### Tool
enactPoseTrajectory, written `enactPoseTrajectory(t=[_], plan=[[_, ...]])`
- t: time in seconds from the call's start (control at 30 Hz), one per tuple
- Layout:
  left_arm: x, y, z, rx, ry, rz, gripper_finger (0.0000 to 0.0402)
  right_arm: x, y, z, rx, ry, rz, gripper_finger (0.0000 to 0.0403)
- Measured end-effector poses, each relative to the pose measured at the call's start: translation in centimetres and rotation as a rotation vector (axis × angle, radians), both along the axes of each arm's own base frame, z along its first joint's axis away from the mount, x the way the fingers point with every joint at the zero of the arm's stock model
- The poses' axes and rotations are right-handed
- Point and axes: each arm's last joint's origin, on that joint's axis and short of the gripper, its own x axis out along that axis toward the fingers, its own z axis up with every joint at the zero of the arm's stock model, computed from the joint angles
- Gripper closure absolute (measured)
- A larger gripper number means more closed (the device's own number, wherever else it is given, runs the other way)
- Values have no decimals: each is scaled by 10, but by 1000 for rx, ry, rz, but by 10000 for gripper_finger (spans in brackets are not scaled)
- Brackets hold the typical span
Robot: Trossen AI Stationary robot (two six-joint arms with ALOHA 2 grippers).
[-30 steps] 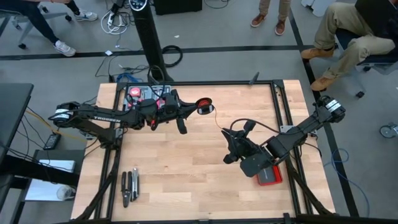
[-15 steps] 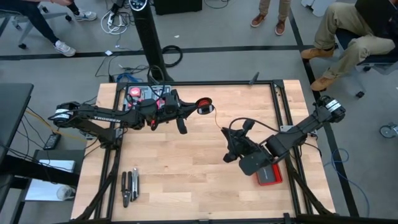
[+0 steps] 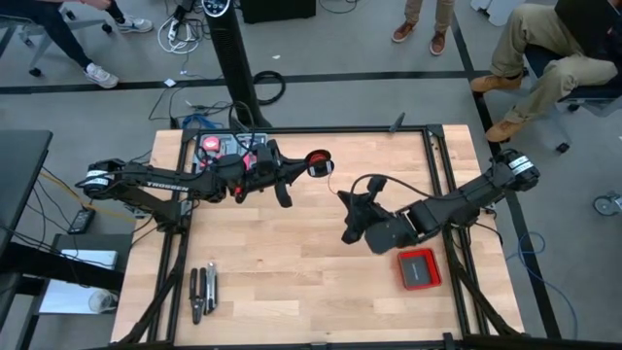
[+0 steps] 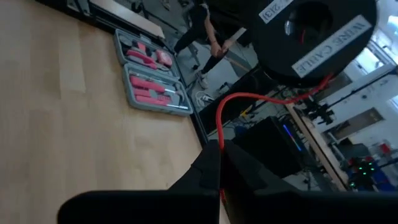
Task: Coil cords
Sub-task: Coil the red wire onto the spool
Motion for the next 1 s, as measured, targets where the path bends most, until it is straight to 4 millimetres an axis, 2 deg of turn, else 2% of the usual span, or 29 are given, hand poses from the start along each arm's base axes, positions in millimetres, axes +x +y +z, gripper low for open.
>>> enactPoseTrajectory(t=[0.53,0.77,1.0], plan=[[-1,1,5,-95,-78,5,401,29,-44,21,-23,-71,52,402],[-1,2,4,-74,-61,43,401,31,-41,23,6,-93,143,403],[-1,2,4,-44,-53,57,401,24,-28,17,-10,-43,104,403]])
